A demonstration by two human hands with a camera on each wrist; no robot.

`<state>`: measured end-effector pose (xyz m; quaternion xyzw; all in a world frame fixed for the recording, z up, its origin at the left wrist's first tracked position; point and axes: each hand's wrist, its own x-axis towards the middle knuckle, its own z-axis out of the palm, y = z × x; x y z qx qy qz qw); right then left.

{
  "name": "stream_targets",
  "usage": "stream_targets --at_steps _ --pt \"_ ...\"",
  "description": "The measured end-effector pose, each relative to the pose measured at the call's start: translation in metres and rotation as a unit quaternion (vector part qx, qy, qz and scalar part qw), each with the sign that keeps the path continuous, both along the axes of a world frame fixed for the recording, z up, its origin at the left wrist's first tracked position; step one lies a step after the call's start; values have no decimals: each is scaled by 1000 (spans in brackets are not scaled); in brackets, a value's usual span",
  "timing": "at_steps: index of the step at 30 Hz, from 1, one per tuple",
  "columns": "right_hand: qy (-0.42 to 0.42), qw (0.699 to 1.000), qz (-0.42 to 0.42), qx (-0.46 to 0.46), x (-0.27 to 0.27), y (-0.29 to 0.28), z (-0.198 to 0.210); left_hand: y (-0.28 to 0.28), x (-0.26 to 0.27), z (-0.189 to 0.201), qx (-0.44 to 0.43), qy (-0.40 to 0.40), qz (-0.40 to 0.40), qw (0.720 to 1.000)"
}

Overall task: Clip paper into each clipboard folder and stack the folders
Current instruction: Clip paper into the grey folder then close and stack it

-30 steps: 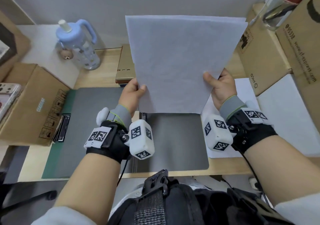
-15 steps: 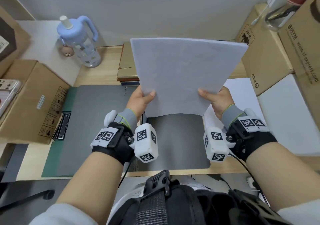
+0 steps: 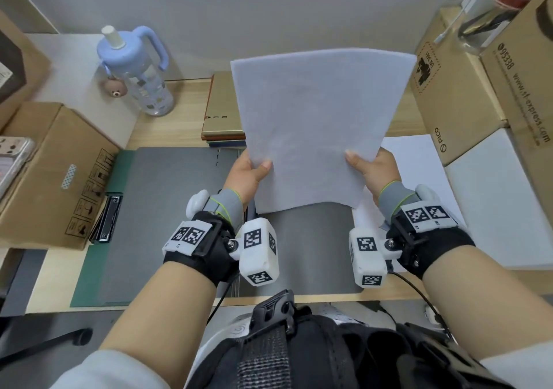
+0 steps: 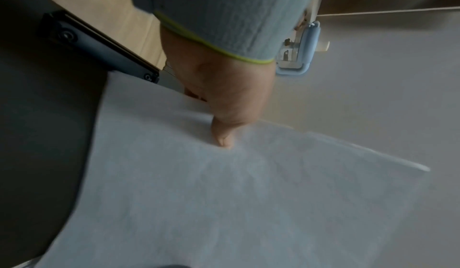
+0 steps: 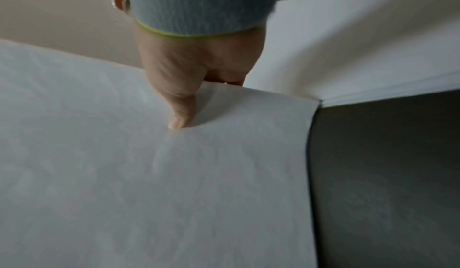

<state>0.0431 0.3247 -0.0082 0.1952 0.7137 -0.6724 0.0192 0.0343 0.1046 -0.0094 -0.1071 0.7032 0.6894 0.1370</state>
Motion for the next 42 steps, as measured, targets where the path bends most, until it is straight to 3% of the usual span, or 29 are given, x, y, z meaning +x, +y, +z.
stream_targets --at_steps 8,12,14,16,18,21,30,42 --pt "-58 994 30 85 5 -5 0 -8 -10 -3 -63 -100 -56 991" --pt "-138 987 24 74 15 0 -19 -20 -10 -22 -162 -141 -31 976" --pt "-170 982 24 74 21 2 -30 -28 -9 -34 -288 -149 -58 944" --pt "-190 979 22 71 27 3 -38 -32 -6 -38 -413 -181 -137 882" --pt "-208 975 23 68 31 2 -45 -33 -6 -43 -478 -199 -199 832" --pt "-225 972 29 61 36 -2 -53 -30 -9 -43 -498 -221 -266 795" --pt "-249 962 60 91 40 -10 -61 -27 -1 -56 -547 -204 -220 781" --pt "-254 952 82 151 36 -10 -68 -23 -6 -59 -588 -146 -311 732"
